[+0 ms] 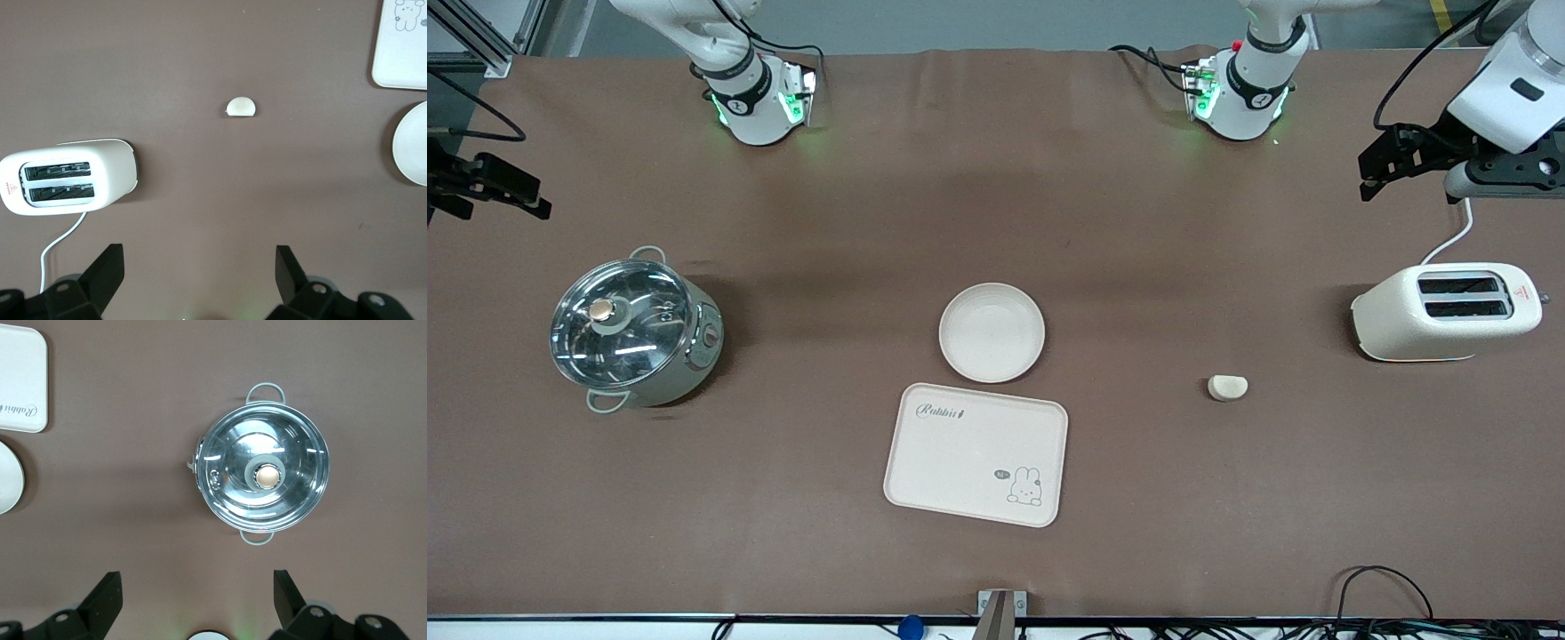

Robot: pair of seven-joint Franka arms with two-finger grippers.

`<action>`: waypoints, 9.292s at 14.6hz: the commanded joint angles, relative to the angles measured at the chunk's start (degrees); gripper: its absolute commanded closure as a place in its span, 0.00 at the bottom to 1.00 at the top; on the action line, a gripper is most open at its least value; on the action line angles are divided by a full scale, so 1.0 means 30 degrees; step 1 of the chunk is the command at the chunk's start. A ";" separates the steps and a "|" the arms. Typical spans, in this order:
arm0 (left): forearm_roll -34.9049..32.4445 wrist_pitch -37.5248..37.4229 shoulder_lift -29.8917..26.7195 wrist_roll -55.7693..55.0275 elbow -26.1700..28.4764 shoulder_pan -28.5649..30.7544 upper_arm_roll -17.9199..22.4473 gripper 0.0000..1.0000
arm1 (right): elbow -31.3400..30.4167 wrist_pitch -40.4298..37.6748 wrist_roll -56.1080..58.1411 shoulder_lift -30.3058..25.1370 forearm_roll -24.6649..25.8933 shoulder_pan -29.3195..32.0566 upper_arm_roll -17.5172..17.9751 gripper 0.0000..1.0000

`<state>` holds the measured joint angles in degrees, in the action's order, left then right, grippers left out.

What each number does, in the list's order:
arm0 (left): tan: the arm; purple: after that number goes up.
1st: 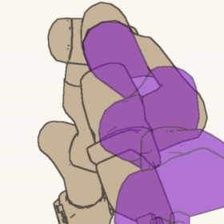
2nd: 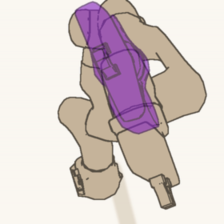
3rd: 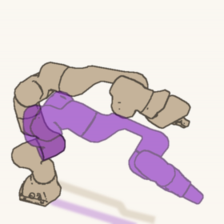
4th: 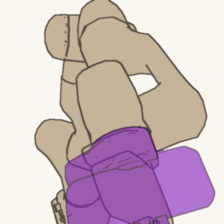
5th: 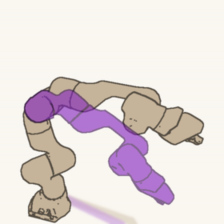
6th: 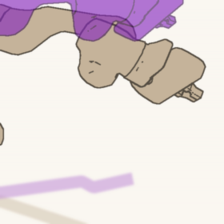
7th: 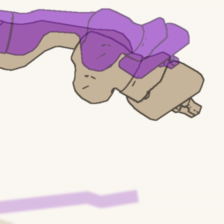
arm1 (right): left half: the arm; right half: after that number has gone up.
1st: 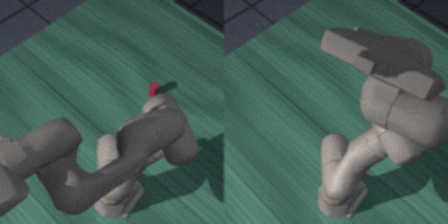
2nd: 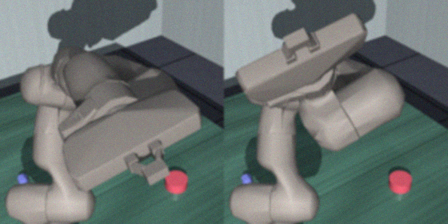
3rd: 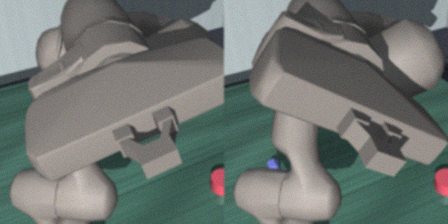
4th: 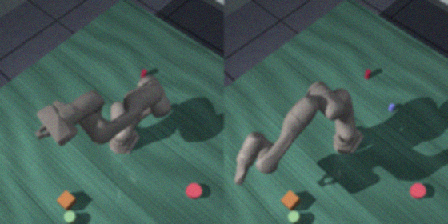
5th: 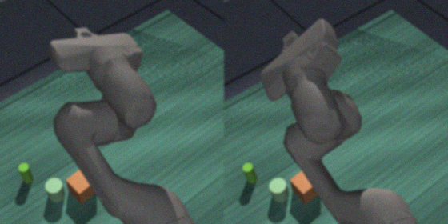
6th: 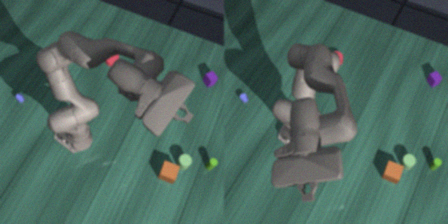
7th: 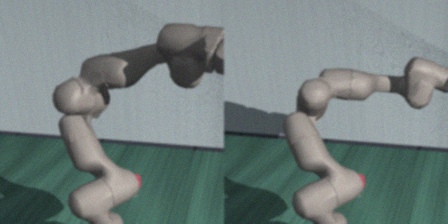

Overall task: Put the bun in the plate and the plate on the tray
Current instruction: 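Move the right gripper toward the white plate while the left gripper reaches the bun, then grasp the plate rim with the right gripper while the left gripper lowers onto the bun, then lift the bun with the left gripper and carry it over the plate, then release the bun onto the plate and withdraw the left gripper, then slide the plate with the right gripper onto the white tray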

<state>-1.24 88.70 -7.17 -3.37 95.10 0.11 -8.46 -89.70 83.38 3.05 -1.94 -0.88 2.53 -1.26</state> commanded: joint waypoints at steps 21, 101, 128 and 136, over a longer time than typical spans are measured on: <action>-0.0027 0.7895 0.8712 -1.3632 0.1051 -0.0797 -0.0108 0.00 | -0.6662 1.7174 -1.2791 0.8641 -0.4072 -1.1504 0.0037 0.00; -0.0585 -0.0412 0.2951 -0.4223 -0.2553 0.0670 -0.2077 0.00 | -0.6110 2.3212 -1.7657 1.0928 -0.1641 -1.5287 0.0272 0.98; 0.0559 0.0224 0.0192 0.1093 -0.0237 0.0169 0.0009 0.00 | 0.1717 2.3916 -1.6720 1.7110 -0.3839 -1.0628 0.0243 0.99; 0.0530 0.0667 0.0075 0.1093 0.0058 0.0169 0.0009 0.00 | 0.1922 2.4589 -1.6837 1.7404 -0.3897 -1.0510 0.0243 0.55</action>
<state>-0.84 89.98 -5.59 -1.16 94.10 0.43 -8.66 -85.38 156.76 -47.97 49.34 -11.86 -29.58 -1.02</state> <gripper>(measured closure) 0.000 0.696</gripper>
